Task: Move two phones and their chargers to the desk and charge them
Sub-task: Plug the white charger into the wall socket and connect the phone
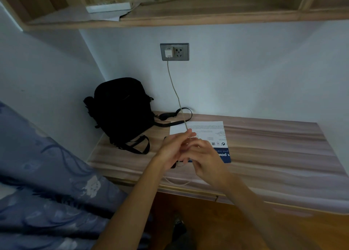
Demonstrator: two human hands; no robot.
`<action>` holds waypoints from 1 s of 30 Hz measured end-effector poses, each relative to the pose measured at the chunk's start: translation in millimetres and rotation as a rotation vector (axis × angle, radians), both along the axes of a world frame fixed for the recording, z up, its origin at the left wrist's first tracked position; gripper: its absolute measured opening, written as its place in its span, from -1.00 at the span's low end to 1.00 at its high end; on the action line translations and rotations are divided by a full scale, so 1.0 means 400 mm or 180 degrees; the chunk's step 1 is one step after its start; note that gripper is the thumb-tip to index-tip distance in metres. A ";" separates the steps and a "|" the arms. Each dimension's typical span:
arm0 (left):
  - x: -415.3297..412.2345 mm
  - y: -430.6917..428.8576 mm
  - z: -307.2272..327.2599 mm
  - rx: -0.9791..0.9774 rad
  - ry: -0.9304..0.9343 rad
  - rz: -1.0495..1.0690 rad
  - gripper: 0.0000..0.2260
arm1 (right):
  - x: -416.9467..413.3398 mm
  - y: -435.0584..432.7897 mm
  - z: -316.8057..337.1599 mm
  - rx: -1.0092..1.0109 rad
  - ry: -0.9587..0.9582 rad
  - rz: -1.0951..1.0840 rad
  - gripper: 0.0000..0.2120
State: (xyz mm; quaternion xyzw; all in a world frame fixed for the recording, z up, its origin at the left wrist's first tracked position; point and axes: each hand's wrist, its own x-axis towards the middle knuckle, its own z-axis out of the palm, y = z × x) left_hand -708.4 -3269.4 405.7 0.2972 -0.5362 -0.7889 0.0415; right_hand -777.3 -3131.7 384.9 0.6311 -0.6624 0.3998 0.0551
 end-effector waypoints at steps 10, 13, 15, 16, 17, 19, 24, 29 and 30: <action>0.061 0.055 -0.034 -0.0412 0.0219 0.0246 -0.81 | -0.047 -0.062 0.061 0.0538 -0.3390 -0.1163 -0.74; 0.108 0.090 -0.068 -0.0506 0.0203 0.0307 -0.80 | -0.053 -0.078 0.058 0.0791 -0.3487 -0.0781 -0.73; 0.142 0.112 -0.090 -0.0570 0.0197 0.0314 -0.80 | -0.040 -0.076 0.054 0.0754 -0.3480 -0.0598 -0.78; 0.158 0.121 -0.099 -0.0549 0.0189 0.0323 -0.79 | -0.034 -0.072 0.048 0.0788 -0.3486 -0.0527 -0.79; 0.174 0.129 -0.107 -0.0513 0.0185 0.0346 -0.79 | -0.027 -0.066 0.040 0.0867 -0.3467 -0.0438 -0.80; 0.199 0.139 -0.119 -0.0554 0.0121 0.0380 -0.79 | -0.016 -0.052 0.022 0.1193 -0.3386 -0.0272 -0.80; 0.231 0.143 -0.128 -0.0875 0.0034 0.0105 -0.79 | 0.021 -0.021 -0.043 0.2134 -0.3333 -0.0146 -0.75; 0.221 0.095 -0.076 -0.0416 0.0412 0.0370 -0.75 | 0.078 0.025 -0.080 0.2347 -0.3412 0.0365 -0.60; 0.210 0.083 -0.064 -0.0431 0.0427 0.0423 -0.76 | 0.089 0.027 -0.084 0.2394 -0.3364 0.0486 -0.62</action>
